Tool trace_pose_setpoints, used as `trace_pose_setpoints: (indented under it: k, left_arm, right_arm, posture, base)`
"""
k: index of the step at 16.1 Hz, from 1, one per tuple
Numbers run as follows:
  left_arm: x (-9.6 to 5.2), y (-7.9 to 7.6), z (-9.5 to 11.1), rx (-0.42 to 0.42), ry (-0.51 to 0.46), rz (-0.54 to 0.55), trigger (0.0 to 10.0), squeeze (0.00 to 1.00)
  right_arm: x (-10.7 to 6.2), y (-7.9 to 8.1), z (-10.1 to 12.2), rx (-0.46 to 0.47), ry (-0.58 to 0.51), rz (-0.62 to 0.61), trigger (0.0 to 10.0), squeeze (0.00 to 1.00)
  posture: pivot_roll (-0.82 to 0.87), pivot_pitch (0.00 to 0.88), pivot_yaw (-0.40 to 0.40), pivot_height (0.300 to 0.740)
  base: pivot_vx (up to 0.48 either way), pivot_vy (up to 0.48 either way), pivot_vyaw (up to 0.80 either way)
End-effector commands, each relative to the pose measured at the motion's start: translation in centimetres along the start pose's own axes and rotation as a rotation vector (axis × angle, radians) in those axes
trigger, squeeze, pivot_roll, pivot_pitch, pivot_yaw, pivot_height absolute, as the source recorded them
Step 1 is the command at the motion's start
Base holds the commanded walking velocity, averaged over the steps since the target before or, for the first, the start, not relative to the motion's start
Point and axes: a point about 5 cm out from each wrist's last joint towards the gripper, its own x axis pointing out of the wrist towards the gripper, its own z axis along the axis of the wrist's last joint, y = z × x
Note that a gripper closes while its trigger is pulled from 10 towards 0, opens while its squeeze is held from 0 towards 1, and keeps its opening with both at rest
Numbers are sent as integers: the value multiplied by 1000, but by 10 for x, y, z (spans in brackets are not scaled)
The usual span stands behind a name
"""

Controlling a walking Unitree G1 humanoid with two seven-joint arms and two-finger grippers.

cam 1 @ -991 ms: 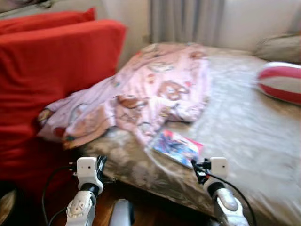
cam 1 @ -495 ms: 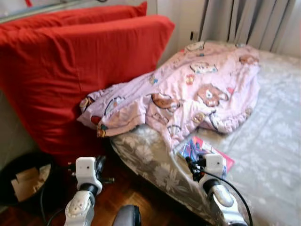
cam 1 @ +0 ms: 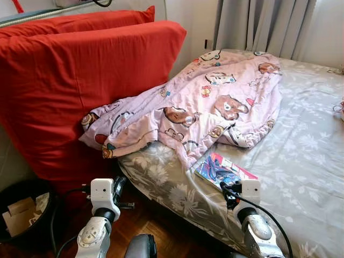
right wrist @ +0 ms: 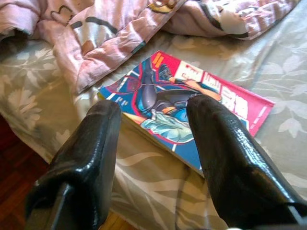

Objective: Clean up the room

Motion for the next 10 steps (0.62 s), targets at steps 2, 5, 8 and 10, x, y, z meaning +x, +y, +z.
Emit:
trace_pose_setpoints:
  k: [2, 5, 8, 10]
  left_arm:
    - [2, 0, 3, -6, -6, 1, 10000, 0]
    - [3, 0, 3, -8, -6, 2, 10000, 0]
    - [3, 0, 4, -9, -8, 6, 10000, 0]
    - [3, 0, 4, -11, -9, 7, 10000, 0]
  right_arm:
    - [2, -1, 4, 9, -22, -32, 10000, 0]
    - [2, -9, 7, 30, -35, -105, 10000, 0]
    - [3, -12, 10, 49, -41, -127, 10000, 0]
    - [4, -12, 11, 53, -44, -130, 10000, 0]
  posture:
    - [52, 0, 33, 609]
    - [51, 0, 34, 609]
    - [54, 0, 32, 609]
    - [53, 0, 32, 609]
  base:
    - [0, 0, 0]
    - [0, 0, 0]
    - [0, 0, 0]
    - [0, 0, 0]
